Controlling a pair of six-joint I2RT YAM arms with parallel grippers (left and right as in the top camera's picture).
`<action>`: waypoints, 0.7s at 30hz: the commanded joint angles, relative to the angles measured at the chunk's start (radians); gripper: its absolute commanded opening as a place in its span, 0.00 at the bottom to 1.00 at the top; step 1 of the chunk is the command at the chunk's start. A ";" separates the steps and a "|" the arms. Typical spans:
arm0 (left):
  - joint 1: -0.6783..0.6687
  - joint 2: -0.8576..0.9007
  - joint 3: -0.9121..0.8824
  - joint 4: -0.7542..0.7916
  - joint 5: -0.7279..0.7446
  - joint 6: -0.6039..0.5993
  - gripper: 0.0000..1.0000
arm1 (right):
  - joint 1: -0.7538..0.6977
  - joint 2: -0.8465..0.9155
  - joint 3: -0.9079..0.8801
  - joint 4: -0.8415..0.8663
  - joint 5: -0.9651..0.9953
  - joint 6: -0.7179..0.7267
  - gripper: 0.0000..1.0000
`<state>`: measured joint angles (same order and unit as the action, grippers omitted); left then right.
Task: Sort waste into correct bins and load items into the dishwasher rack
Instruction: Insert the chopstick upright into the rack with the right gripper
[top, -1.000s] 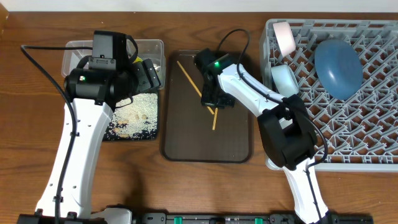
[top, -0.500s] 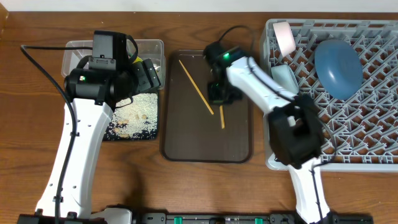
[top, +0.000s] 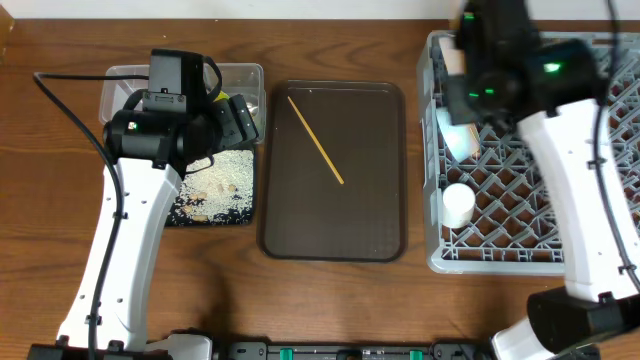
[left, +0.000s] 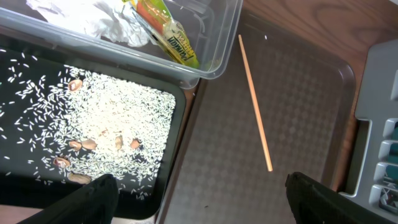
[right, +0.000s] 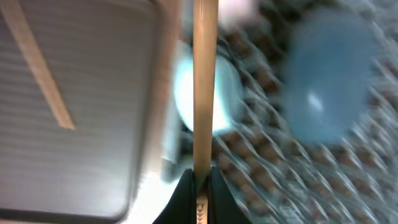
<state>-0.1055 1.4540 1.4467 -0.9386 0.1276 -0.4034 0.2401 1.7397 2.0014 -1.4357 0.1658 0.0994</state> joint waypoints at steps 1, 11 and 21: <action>0.004 0.003 -0.003 -0.003 -0.009 0.006 0.89 | -0.070 0.046 -0.045 -0.041 0.089 -0.034 0.01; 0.004 0.003 -0.003 -0.003 -0.009 0.006 0.89 | -0.183 0.046 -0.348 0.083 0.059 -0.072 0.01; 0.004 0.003 -0.003 -0.003 -0.009 0.006 0.89 | -0.198 0.046 -0.418 0.145 0.093 -0.071 0.04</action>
<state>-0.1055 1.4540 1.4467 -0.9386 0.1276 -0.4034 0.0589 1.7802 1.5845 -1.2926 0.2340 0.0399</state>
